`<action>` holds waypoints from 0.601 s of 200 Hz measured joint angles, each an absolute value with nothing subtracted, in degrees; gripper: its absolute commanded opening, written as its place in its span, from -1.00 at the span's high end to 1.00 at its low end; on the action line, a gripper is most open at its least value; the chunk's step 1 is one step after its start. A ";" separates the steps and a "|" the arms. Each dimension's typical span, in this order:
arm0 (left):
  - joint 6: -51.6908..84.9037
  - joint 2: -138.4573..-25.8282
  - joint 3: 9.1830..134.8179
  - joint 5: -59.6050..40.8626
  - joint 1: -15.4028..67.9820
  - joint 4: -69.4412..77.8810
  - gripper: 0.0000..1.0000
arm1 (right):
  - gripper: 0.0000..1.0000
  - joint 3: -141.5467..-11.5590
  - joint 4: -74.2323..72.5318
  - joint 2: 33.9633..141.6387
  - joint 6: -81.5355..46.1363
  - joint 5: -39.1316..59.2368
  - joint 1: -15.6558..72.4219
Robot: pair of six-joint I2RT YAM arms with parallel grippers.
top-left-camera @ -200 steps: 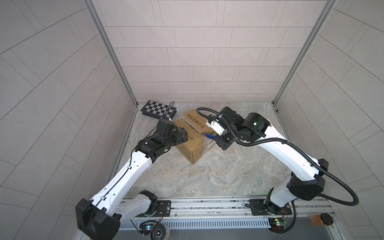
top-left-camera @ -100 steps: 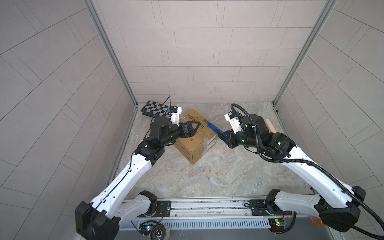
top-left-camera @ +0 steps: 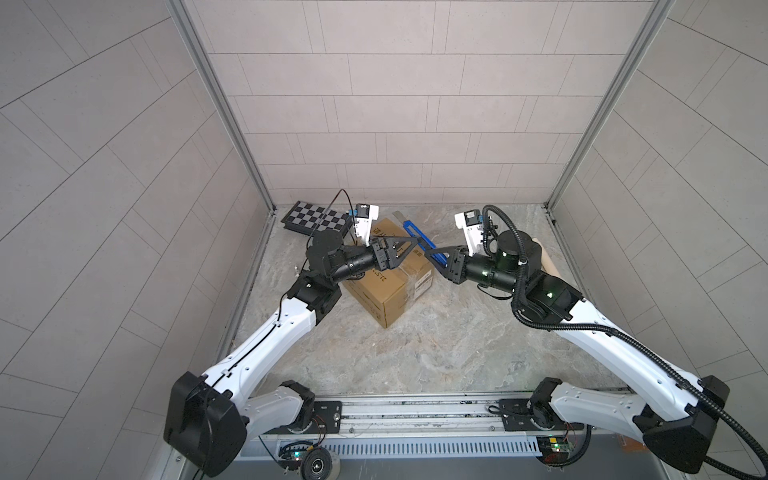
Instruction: Unpack the express box
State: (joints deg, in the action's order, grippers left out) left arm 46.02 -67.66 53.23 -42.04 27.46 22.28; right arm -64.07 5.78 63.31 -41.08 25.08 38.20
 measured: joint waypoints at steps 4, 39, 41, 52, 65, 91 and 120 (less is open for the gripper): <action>46.00 -67.90 53.36 -42.28 27.51 22.72 -0.44 | 1.00 -63.96 5.34 63.35 -41.25 25.41 38.20; 48.62 -69.82 54.33 -43.70 27.53 27.27 -0.27 | 1.00 -63.35 3.55 63.44 -42.26 27.03 38.20; 48.77 -69.89 54.33 -43.75 27.53 27.55 -0.26 | 1.00 -63.33 3.53 63.44 -42.28 27.07 38.20; 49.41 -70.13 54.33 -43.97 27.51 28.67 -0.22 | 1.00 -63.29 3.40 63.44 -42.35 27.33 38.20; 50.13 -70.37 54.54 -44.16 27.51 29.61 -0.18 | 1.00 -63.29 3.22 63.44 -42.46 27.68 38.20; 52.01 -70.81 55.07 -44.77 27.27 32.32 0.01 | 1.00 -63.29 2.94 63.44 -42.48 28.10 38.20; 55.64 -71.85 55.07 -45.10 26.63 36.47 0.29 | 1.00 -63.29 1.32 63.44 -42.54 28.32 38.20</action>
